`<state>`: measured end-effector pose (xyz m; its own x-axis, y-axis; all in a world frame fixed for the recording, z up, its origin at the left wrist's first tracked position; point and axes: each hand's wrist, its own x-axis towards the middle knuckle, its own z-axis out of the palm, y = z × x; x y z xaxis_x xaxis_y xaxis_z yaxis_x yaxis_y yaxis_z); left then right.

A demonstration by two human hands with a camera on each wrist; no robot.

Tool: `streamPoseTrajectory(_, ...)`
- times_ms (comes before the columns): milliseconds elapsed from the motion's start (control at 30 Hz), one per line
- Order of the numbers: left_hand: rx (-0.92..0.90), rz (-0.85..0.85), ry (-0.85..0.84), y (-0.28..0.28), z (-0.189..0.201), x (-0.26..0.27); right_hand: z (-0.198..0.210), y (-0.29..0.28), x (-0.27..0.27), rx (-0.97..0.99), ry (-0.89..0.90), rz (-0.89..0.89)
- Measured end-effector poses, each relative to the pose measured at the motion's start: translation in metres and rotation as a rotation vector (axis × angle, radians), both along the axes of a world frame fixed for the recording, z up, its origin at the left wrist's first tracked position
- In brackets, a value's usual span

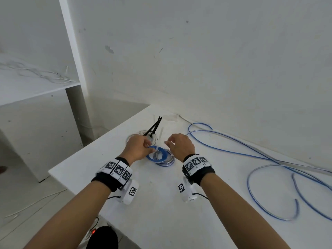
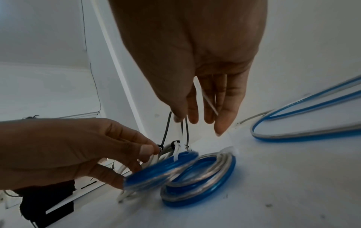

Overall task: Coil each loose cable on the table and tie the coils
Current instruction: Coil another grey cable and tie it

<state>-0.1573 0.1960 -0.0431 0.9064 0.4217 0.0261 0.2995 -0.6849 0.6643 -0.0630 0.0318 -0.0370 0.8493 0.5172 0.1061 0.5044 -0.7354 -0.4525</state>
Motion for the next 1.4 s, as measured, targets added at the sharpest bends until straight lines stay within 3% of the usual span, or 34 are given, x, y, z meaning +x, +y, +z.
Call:
streamPoseTrajectory(133,0.199,0.010,-0.073,-0.017,0.013,0.003,-0.001,-0.015,0.003,0.127,0.008,-0.043)
streamPoseTrajectory(233,0.178,-0.042,-0.172,-0.042,0.026,0.011,-0.002,-0.039,0.013,0.149,-0.011,-0.070)
streamPoseTrajectory(400,0.112,-0.187,-0.249,-0.097,0.034,0.039,-0.007,-0.104,0.036,0.017,0.082,-0.208)
streamPoseTrajectory(500,0.140,-0.293,-0.188,-0.136,0.029,0.055,-0.015,-0.147,0.042,-0.062,0.165,-0.338)
streamPoseTrajectory(700,0.199,-0.537,-0.002,-0.219,0.014,0.078,-0.011,-0.233,0.050,-0.185,0.116,-0.581)
streamPoseTrajectory(867,0.202,-0.638,0.203,-0.286,-0.001,0.098,-0.020,-0.286,0.057,-0.251,0.214,-0.631)
streamPoseTrajectory(1067,0.268,-0.628,0.257,-0.327,-0.005,0.120,-0.026,-0.300,0.063,-0.024,0.298,-0.457)
streamPoseTrajectory(1167,0.197,-0.562,0.224,-0.321,-0.011,0.131,-0.027,-0.300,0.066,0.119,0.261,-0.430)
streamPoseTrajectory(1267,0.087,-0.483,0.059,-0.302,-0.010,0.144,-0.028,-0.298,0.070,0.422,0.081,-0.566)
streamPoseTrajectory(1400,-0.016,-0.553,-0.205,-0.281,0.000,0.150,-0.012,-0.286,0.068,0.513,-0.076,-0.517)
